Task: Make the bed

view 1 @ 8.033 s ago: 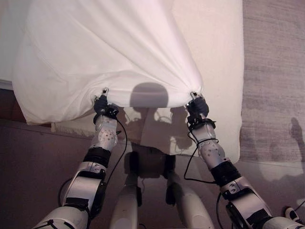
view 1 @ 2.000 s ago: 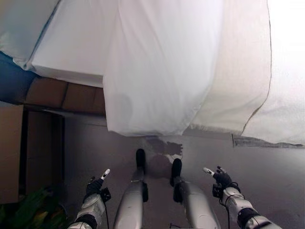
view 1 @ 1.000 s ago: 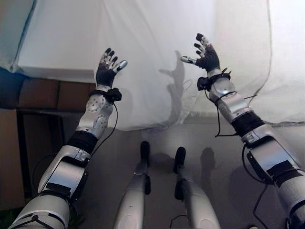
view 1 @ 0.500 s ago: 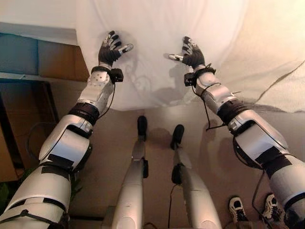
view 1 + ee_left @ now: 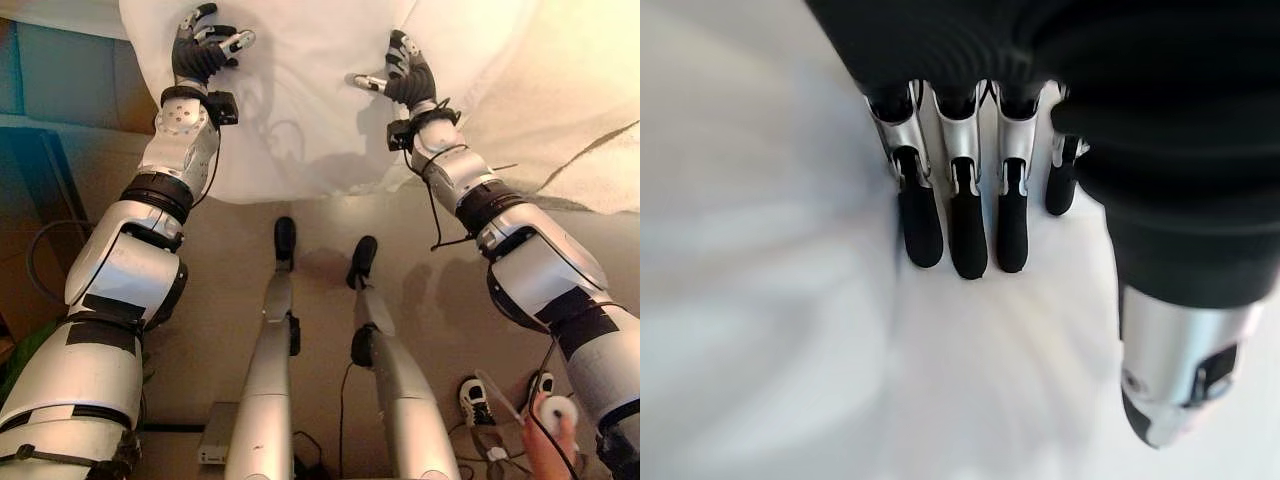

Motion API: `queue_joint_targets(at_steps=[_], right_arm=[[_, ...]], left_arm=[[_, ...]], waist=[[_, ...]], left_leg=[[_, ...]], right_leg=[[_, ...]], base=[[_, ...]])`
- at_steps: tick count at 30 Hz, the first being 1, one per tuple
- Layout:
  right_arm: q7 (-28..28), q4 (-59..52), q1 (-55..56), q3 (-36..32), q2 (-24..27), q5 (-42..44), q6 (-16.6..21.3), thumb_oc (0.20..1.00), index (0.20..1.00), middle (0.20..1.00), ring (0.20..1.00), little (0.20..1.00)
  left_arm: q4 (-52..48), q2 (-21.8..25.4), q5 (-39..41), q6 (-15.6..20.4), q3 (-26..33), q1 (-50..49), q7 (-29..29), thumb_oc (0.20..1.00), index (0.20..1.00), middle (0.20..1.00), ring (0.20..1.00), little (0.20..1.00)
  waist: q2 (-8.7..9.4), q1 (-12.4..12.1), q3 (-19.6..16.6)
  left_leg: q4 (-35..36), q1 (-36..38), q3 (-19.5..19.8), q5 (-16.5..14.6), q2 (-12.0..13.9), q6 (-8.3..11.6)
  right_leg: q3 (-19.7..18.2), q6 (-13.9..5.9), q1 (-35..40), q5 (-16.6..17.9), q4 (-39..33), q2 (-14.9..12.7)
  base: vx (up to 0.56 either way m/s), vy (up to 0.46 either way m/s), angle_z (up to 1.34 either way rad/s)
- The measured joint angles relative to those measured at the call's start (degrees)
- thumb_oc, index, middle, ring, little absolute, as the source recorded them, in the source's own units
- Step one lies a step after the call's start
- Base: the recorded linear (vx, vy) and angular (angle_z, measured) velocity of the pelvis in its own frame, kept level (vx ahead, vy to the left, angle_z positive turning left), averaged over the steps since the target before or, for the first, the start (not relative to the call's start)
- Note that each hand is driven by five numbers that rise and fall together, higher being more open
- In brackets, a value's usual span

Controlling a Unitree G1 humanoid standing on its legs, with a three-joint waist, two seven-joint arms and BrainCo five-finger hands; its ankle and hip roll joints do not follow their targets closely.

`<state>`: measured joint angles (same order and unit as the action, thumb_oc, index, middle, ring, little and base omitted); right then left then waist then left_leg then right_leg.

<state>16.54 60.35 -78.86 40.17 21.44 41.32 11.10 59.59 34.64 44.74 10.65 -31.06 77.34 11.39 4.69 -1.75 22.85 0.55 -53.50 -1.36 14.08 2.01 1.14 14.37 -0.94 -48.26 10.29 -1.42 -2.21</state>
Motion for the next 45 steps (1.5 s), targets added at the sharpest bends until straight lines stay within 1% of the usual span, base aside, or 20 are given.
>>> queue_joint_targets(at_steps=[2,5,9,13,16,17,20,22,25,26,29,33,34,35,36,38,40,41,44,45], right_arm=[[-0.02,0.13,1.97,0.01,-0.49,-3.57,-0.01,1.0,1.0,1.0,1.0,1.0],[0.01,-2.2,5.4,-0.35,0.18,-6.9,-0.01,1.0,1.0,1.0,1.0,1.0],[-0.62,-4.2,11.95,-2.8,-0.43,-7.77,-0.06,1.0,1.0,1.0,1.0,1.0],[-1.3,-3.97,19.09,-3.35,-0.58,-9.11,-1.84,1.0,1.0,1.0,1.0,1.0],[-1.72,-3.95,25.89,-5.51,-1.34,-9.41,-3.47,1.0,1.0,1.0,1.0,1.0],[-1.53,-4.03,29.4,-6.45,-1.21,-11.94,-3.64,1.0,1.0,1.0,1.0,1.0],[-0.56,-3.66,37.15,-6.27,-0.12,-20.23,-4.27,1.0,1.0,1.0,1.0,1.0],[-0.45,-1.63,43.21,-7.51,-0.11,-26.12,-5.49,1.0,1.0,1.0,1.0,1.0],[-0.69,-1.33,50.48,-8.86,-0.84,-29.82,-6.03,1.0,1.0,1.0,1.0,1.0],[-0.94,-0.82,53.51,-8.25,-0.99,-30.76,-6.29,1.0,1.0,1.0,1.0,1.0],[-1.8,1.26,55.96,-10.26,-1.7,-32.0,-6.76,1.0,1.0,1.0,1.0,1.0],[-3.45,3.71,61.06,-13.63,-3.02,-34.57,-7.3,1.0,1.0,1.0,1.0,1.0],[-4.25,3.68,63.32,-16.66,-3.79,-35.01,-7.38,1.0,1.0,1.0,1.0,1.0],[-4.5,3.67,64.56,-17.35,-4.07,-35.02,-7.38,1.0,1.0,1.0,1.0,1.0],[-4.94,3.74,66.89,-17.27,-4.04,-35.04,-7.38,1.0,1.0,1.0,1.0,1.0],[-6.0,4.22,69.23,-19.35,-4.71,-35.16,-7.67,1.0,1.0,1.0,1.0,1.0],[-6.39,5.21,70.62,-19.95,-4.92,-35.18,-7.73,1.0,1.0,1.0,1.0,1.0],[-6.74,6.28,71.27,-21.39,-5.34,-35.59,-7.89,1.0,1.0,1.0,1.0,1.0],[-7.88,7.78,72.89,-22.51,-5.4,-35.96,-8.23,1.0,1.0,1.0,1.0,1.0],[-8.27,8.16,73.43,-22.74,-5.24,-36.21,-8.47,1.0,1.0,1.0,1.0,1.0]], left_arm=[[-0.85,0.34,-3.27,0.14,1.58,-3.6,-0.08,1.0,1.0,1.0,1.0,1.0],[-2.53,0.29,-5.35,0.42,3.67,-8.38,-0.07,1.0,1.0,1.0,1.0,1.0],[-1.73,0.11,-5.82,0.2,7.62,-15.7,-0.07,1.0,1.0,1.0,1.0,1.0],[3.05,0.12,-8.08,-1.55,7.73,-21.91,-0.07,1.0,1.0,1.0,1.0,1.0],[4.26,-0.11,-8.24,-2.67,12.35,-28.97,0.02,1.0,1.0,1.0,1.0,1.0],[4.97,-1.2,-8.45,-3.13,14.65,-31.7,0.59,1.0,1.0,1.0,1.0,1.0],[4.9,-3.94,-10.93,-4.47,16.61,-37.63,2.78,1.0,1.0,1.0,1.0,1.0],[3.9,-5.81,-13.34,-4.85,16.62,-42.41,4.1,1.0,1.0,1.0,1.0,1.0],[2.75,-8.66,-14.8,-4.72,16.68,-47.12,4.14,1.0,1.0,1.0,1.0,1.0],[2.73,-9.77,-14.82,-4.78,16.48,-49.08,3.96,1.0,1.0,1.0,1.0,1.0],[2.77,-11.41,-17.16,-4.86,16.44,-51.27,2.96,1.0,1.0,1.0,1.0,1.0],[2.56,-15.61,-23.27,-5.13,15.38,-57.32,0.44,1.0,1.0,1.0,1.0,1.0],[2.22,-16.65,-26.03,-5.36,15.19,-59.6,-0.9,1.0,1.0,1.0,1.0,1.0],[2.05,-16.83,-26.74,-5.34,14.64,-60.83,-1.21,1.0,1.0,1.0,1.0,1.0],[1.99,-17.26,-28.84,-5.33,13.84,-62.58,-1.47,1.0,1.0,1.0,1.0,1.0],[1.59,-17.0,-34.91,-5.37,13.75,-65.54,-1.57,1.0,1.0,1.0,1.0,1.0],[1.91,-17.09,-37.35,-5.38,14.04,-67.74,-1.56,1.0,1.0,1.0,1.0,1.0],[3.61,-17.92,-38.14,-5.35,16.74,-69.95,-1.82,1.0,1.0,1.0,1.0,1.0],[7.08,-18.49,-39.59,-6.38,17.46,-73.83,-2.43,1.0,1.0,1.0,1.0,1.0],[8.05,-18.63,-39.68,-6.75,17.58,-74.25,-2.63,1.0,1.0,1.0,1.0,1.0]], waist=[[0.2,0.85,-0.95],[0.43,0.94,-1.14],[0.43,1.13,-1.11],[0.52,1.39,-0.87],[1.47,2.34,1.16],[1.82,2.46,2.29],[2.16,2.27,3.54],[2.22,2.16,5.6],[2.15,1.97,5.81],[2.12,1.98,5.27],[1.79,2.14,5.38],[0.0,1.27,5.95],[-0.82,1.0,5.94],[-1.3,1.03,5.2],[-2.24,0.94,2.65],[-3.95,0.98,0.51],[-4.78,1.06,-2.4],[-5.26,0.94,-4.34],[-5.29,1.04,-9.29],[-5.19,1.07,-10.03]], left_leg=[[-0.01,0.0,0.08,0.01,-0.39,-0.02],[-0.02,0.11,-0.02,0.0,-0.57,-0.01],[-0.02,1.14,-0.1,0.0,-0.57,-0.01],[-0.03,2.14,-0.01,-0.01,-0.36,0.0],[-0.11,4.07,-0.01,-0.11,-0.24,0.1],[-0.11,5.24,-0.04,-0.3,-0.27,0.34],[-0.31,6.96,-0.08,-0.49,-0.35,0.59],[-0.32,10.85,0.15,-0.73,-0.54,0.84],[-0.06,16.61,0.14,-1.14,-0.79,1.33],[-0.5,18.78,0.05,-2.13,-0.91,2.24],[-0.4,23.27,-0.02,-2.39,-0.97,1.86],[1.47,34.44,-0.08,-2.83,-0.87,1.67],[3.66,39.19,-0.18,-2.96,-0.74,1.42],[4.14,40.32,-0.15,-2.95,-0.69,1.41],[4.03,40.57,-0.13,-3.05,-0.55,1.38],[4.54,42.68,-0.29,-3.08,-0.26,1.38],[4.56,43.01,-0.61,-3.45,-0.17,0.95],[4.54,44.88,-1.64,-3.93,-0.03,1.23],[4.59,48.48,-2.71,-5.6,0.14,1.28],[4.58,49.66,-3.18,-5.98,0.25,1.3]], right_leg=[[0.06,-0.07,0.12,-0.05,0.03,-0.37],[-0.22,-0.14,0.18,-0.09,0.02,-0.6],[-0.64,-0.02,1.01,-0.01,0.04,-0.61],[-0.81,-0.12,2.02,-0.09,0.03,-0.35],[-1.12,-0.44,3.64,-0.49,0.64,-0.3],[-1.24,-0.51,4.47,-0.65,1.04,-0.36],[-1.36,-0.39,5.46,-1.5,2.94,-0.71],[-1.24,-0.27,8.69,-2.79,4.76,-1.06],[-1.17,-0.58,13.47,-4.31,6.7,-1.67],[-1.38,-0.86,15.39,-5.18,7.48,-2.01],[-1.31,-0.67,19.53,-5.71,8.12,-2.15],[-1.22,-0.8,30.61,-6.35,6.42,-2.03],[-1.07,-0.94,35.02,-6.22,4.75,-1.74],[-0.89,-0.98,36.22,-6.21,4.05,-1.64],[-0.67,-0.92,36.66,-6.48,3.69,-1.64],[-0.04,-1.22,39.81,-6.22,1.49,-1.19],[0.03,-1.22,40.41,-6.22,0.7,-1.03],[-0.29,-1.19,42.42,-6.0,-0.37,-0.91],[-0.98,-1.12,46.63,-5.68,-2.81,-0.54],[-1.27,-1.1,47.69,-5.72,-3.16,-0.39]], base=[[-0.01,0.023,0.06],[-0.01,0.031,0.01],[-0.03,0.012,-0.02],[-0.03,0.002,-0.01],[-0.04,0.024,-0.02],[-0.04,0.01,-0.04],[-0.04,0.009,0.0],[-0.02,0.045,0.09],[-0.01,0.023,0.05],[0.0,0.0,0.0],[0.0,0.0,0.0],[0.02,-0.02,0.02],[0.11,-0.051,-0.03],[0.08,-0.053,0.02],[0.08,-0.053,0.08],[0.07,-0.046,0.08],[0.07,-0.038,-0.08],[0.08,-0.035,-0.26],[0.07,-0.028,-0.23],[0.08,-0.029,-0.18]])
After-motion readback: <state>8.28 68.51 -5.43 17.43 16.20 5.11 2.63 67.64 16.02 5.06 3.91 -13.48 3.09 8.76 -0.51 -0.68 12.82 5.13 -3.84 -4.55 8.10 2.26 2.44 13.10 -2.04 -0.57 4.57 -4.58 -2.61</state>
